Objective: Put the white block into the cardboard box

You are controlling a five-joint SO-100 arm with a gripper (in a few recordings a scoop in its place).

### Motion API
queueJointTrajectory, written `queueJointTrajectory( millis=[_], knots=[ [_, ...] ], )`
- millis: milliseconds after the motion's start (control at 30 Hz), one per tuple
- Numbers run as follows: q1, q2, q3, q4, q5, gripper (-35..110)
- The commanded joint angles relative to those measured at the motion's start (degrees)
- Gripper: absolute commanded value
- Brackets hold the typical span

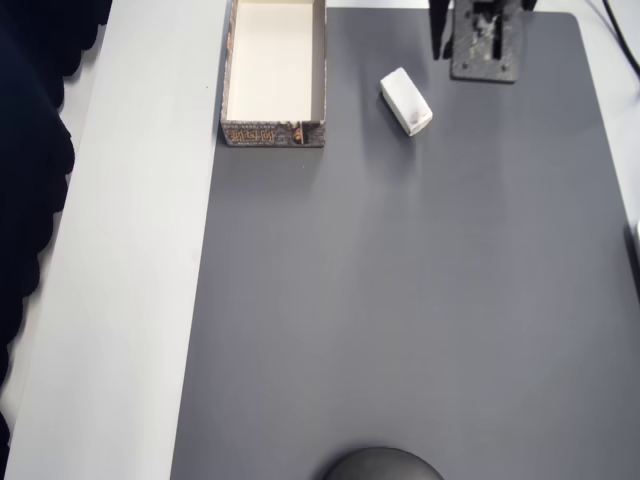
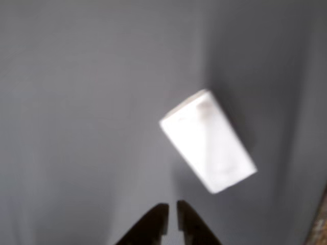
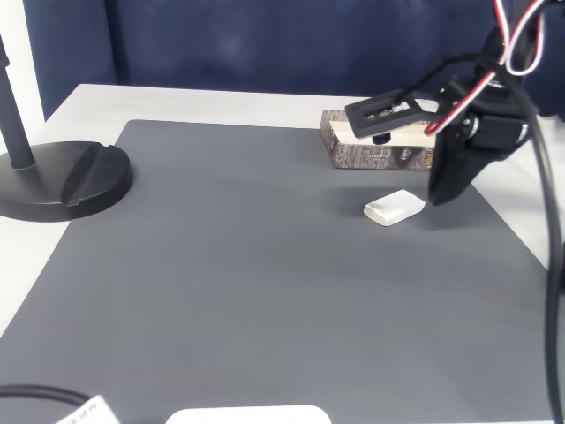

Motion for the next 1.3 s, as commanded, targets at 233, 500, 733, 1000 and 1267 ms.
queueJointTrajectory(
  millis=[233,500,733,1000,1267],
  knots=[
    [2.46,-11.07,-12.04,-5.62,4.13,-2],
    [4.13,-12.22,-12.74,-5.62,6.42,-2],
    [4.04,-11.51,-11.60,-3.87,21.88,-2],
    [4.83,-10.72,-10.46,-4.04,35.77,-2],
    [5.27,-10.02,-9.14,-6.68,42.71,-2]
  ],
)
